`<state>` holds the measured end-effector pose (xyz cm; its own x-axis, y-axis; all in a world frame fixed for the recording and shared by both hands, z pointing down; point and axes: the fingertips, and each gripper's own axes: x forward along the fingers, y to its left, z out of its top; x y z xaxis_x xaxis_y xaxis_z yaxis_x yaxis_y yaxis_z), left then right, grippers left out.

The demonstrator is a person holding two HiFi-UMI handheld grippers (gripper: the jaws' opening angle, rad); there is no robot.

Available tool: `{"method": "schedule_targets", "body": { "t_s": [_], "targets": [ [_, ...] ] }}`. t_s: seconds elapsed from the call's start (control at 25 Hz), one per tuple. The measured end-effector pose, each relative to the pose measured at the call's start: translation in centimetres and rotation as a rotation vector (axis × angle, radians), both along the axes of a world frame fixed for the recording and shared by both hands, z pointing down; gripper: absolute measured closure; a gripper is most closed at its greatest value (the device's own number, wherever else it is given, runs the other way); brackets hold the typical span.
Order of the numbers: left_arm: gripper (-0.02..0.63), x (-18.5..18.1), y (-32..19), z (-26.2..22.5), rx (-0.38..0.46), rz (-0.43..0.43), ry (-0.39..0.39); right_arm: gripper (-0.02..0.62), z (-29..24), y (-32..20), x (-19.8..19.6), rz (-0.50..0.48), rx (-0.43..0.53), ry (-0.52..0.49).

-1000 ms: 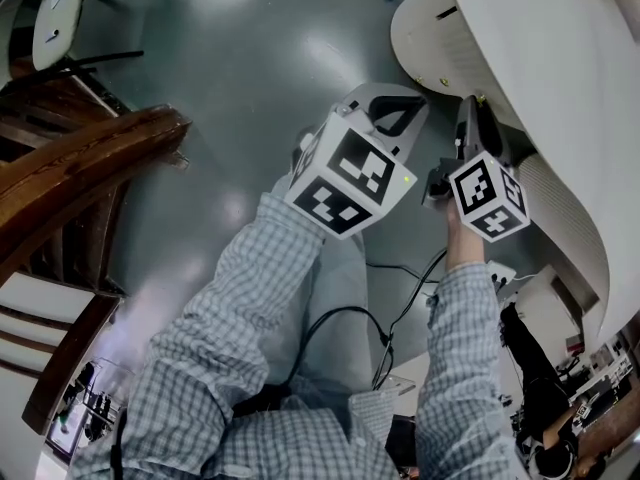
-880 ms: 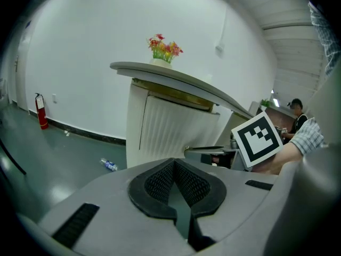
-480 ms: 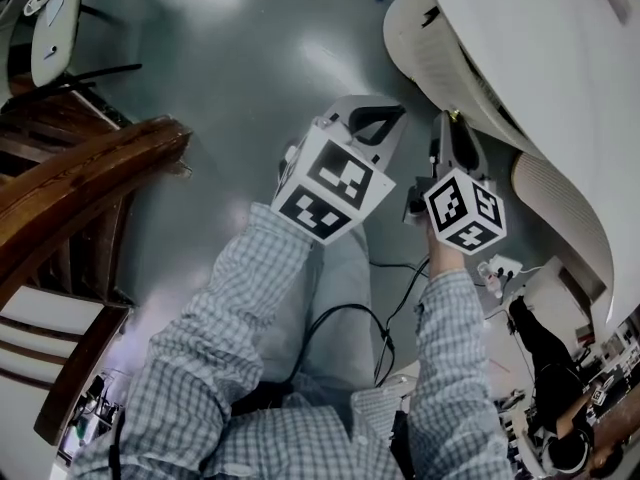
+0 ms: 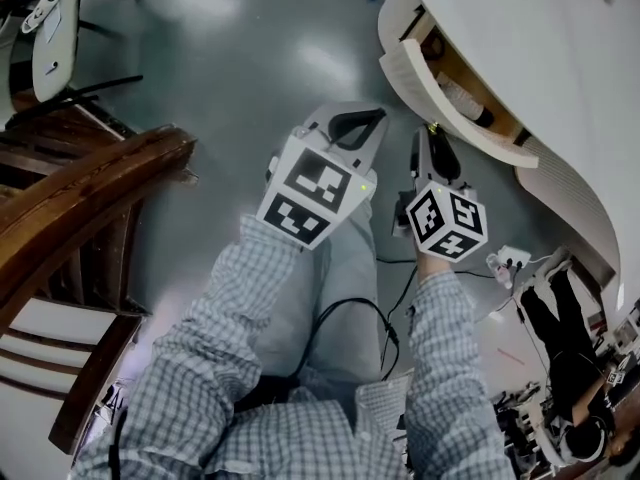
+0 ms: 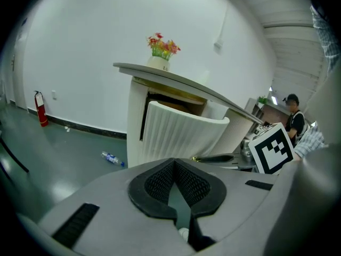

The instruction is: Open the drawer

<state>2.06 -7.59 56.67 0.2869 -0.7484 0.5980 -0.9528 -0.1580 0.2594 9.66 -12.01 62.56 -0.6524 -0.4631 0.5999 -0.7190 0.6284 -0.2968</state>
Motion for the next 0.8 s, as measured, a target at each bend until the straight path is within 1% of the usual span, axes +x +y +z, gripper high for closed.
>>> {"method": "schedule_targets", "body": {
  "t_s": [0.32,0.64,0.8],
  "targets": [
    [0.603,-0.6,1.7,-1.5,-0.006,0.013,-0.005,0.503,0.0,2.9,0.4,-0.004,-0.030,0.031],
    [0.603,-2.0,2.1,-2.4,0.007,0.020,-0.013,0.503,0.0,4.9,0.6,0.000,-0.046,0.057],
    [0.603,-2.3,3.7,-2.3,0.007,0.030,-0.022,0.503,0.3,7.2,0.9,0.000,-0.050,0.066]
  ]
}}
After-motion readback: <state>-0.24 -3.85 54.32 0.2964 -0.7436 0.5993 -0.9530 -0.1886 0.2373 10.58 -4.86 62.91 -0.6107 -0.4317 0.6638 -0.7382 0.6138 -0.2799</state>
